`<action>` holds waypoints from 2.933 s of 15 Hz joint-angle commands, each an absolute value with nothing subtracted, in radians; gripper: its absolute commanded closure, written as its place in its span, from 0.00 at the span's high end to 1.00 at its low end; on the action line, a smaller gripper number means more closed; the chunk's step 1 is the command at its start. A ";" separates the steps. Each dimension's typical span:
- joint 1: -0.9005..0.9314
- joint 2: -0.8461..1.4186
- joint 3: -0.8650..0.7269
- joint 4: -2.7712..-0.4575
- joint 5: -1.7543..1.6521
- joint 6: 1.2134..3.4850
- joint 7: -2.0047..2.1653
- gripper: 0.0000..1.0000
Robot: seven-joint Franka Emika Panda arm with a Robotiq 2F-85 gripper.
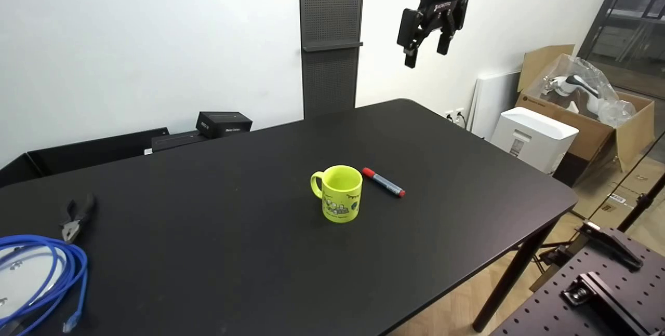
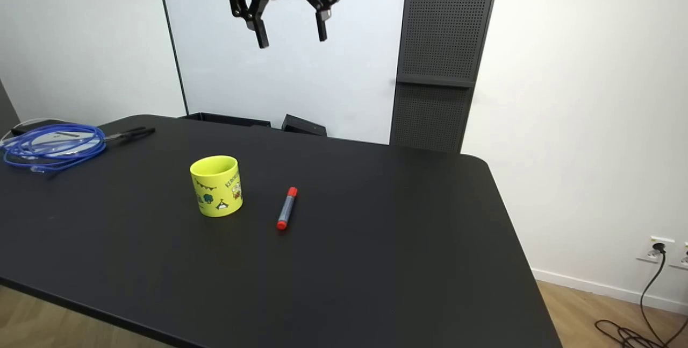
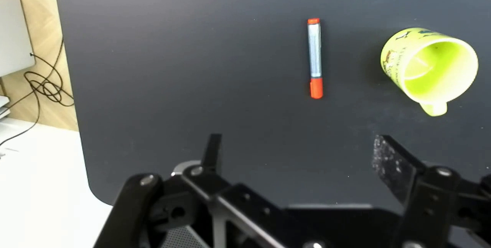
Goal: Put the marker in the mug
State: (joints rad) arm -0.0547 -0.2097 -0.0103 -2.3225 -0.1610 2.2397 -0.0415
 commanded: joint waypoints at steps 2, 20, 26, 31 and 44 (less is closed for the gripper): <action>-0.030 -0.044 -0.001 -2.181 -0.153 2.220 -0.039 1.00; -0.011 0.178 0.007 -2.230 -0.087 2.464 -0.119 1.00; -0.029 0.278 0.030 -2.232 -0.009 2.532 -0.253 1.00; -0.023 0.320 0.012 -2.237 -0.049 2.550 -0.229 1.00; -0.013 0.400 -0.024 -2.248 -0.120 2.576 -0.189 1.00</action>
State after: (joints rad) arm -0.0219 0.3821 -0.0137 -2.2542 -0.0861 2.5657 -0.2342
